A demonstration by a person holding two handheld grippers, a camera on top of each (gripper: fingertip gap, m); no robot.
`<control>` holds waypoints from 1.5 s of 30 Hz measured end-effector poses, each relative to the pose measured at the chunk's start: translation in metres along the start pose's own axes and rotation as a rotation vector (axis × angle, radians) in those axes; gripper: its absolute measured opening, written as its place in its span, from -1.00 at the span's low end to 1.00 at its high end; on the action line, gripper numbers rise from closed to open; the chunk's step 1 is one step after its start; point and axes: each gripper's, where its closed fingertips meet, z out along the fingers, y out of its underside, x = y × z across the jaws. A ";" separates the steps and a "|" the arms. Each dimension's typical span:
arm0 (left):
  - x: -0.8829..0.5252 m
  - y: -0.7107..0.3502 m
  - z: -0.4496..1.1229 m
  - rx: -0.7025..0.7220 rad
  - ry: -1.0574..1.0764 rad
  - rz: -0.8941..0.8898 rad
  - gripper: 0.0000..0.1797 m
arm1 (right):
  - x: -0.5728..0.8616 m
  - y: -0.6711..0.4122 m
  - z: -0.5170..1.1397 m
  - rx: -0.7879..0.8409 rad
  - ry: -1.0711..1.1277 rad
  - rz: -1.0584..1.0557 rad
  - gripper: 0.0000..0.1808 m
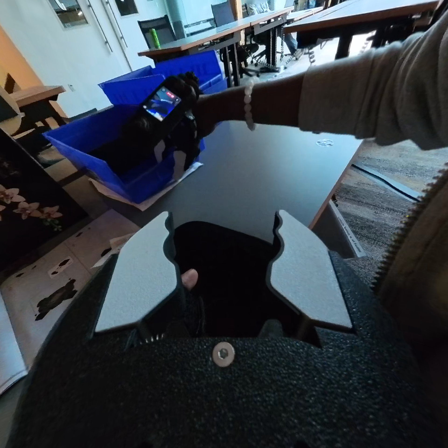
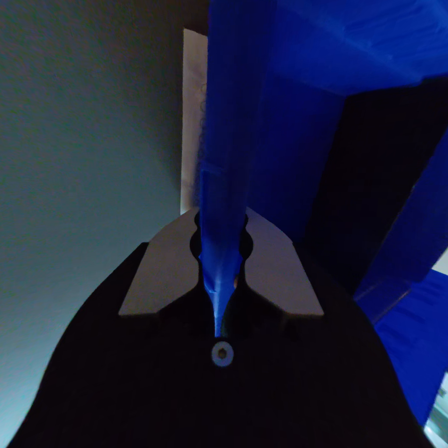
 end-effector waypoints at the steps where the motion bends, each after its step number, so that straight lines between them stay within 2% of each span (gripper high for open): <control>1: -0.001 0.000 -0.001 0.002 -0.006 -0.003 -0.14 | -0.005 0.001 -0.003 0.004 -0.025 -0.004 -0.70; 18: 0.023 -0.017 -0.009 0.037 0.003 0.058 -0.14 | -0.132 0.066 -0.085 0.014 -0.192 -0.142 -0.72; 26: 0.033 -0.022 -0.012 0.046 0.028 0.089 -0.14 | -0.188 0.083 -0.121 -0.163 -0.229 0.001 -0.72; 34: 0.035 -0.022 -0.019 0.075 0.059 0.075 -0.15 | -0.212 0.074 -0.136 -0.158 -0.232 0.034 -0.73; 45: 0.043 -0.025 -0.025 0.117 0.112 0.066 -0.15 | -0.240 0.060 -0.152 -0.188 -0.243 0.230 -0.73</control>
